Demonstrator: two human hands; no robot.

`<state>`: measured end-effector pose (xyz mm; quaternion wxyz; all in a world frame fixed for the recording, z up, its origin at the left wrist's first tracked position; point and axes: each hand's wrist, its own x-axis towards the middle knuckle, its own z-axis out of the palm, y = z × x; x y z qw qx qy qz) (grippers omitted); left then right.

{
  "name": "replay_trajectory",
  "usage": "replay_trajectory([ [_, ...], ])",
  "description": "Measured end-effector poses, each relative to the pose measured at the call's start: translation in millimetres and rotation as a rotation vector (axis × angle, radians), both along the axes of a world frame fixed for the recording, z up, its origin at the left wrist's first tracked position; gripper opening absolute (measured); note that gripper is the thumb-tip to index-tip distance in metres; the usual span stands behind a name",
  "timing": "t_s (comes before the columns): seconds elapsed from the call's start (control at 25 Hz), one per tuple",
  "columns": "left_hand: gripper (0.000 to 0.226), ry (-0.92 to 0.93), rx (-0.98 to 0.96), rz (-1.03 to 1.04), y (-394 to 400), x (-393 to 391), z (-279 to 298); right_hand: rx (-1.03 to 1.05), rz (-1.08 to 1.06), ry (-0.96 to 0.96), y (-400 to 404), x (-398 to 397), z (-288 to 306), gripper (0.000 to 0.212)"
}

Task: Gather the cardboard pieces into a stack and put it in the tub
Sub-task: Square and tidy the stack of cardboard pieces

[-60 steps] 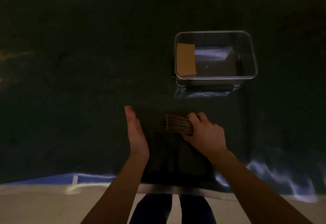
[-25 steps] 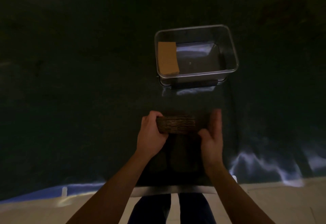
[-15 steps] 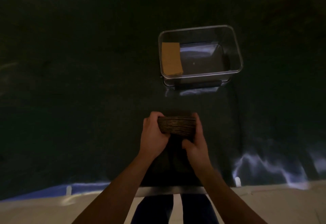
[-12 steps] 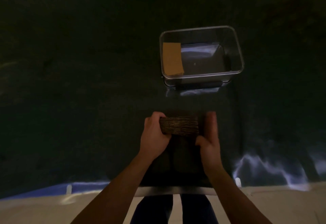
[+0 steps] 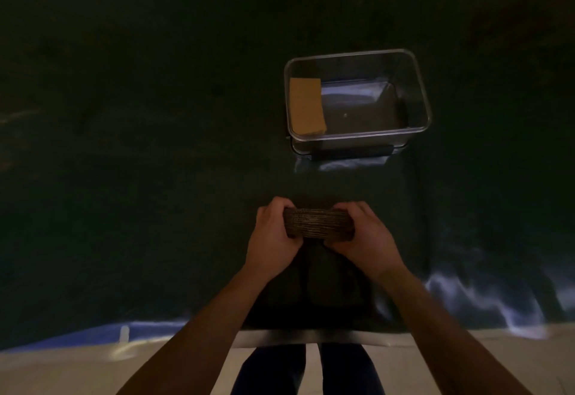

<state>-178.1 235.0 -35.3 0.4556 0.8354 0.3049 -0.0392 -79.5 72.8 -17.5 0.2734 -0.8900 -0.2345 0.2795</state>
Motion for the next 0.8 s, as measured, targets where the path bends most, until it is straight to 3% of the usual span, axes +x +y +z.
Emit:
replay_trajectory([
  [0.2,0.047,0.016,0.033,-0.181,24,-3,2,-0.175,0.16,-0.052,2,17,1,0.053],
  [0.4,0.046,0.095,0.07,-0.268,34,0,6,-0.154,0.184,-0.068,4,15,-3,0.044],
  [0.8,0.051,-0.011,0.035,-0.195,39,-12,15,-0.102,0.173,-0.112,-1,16,6,0.055],
])
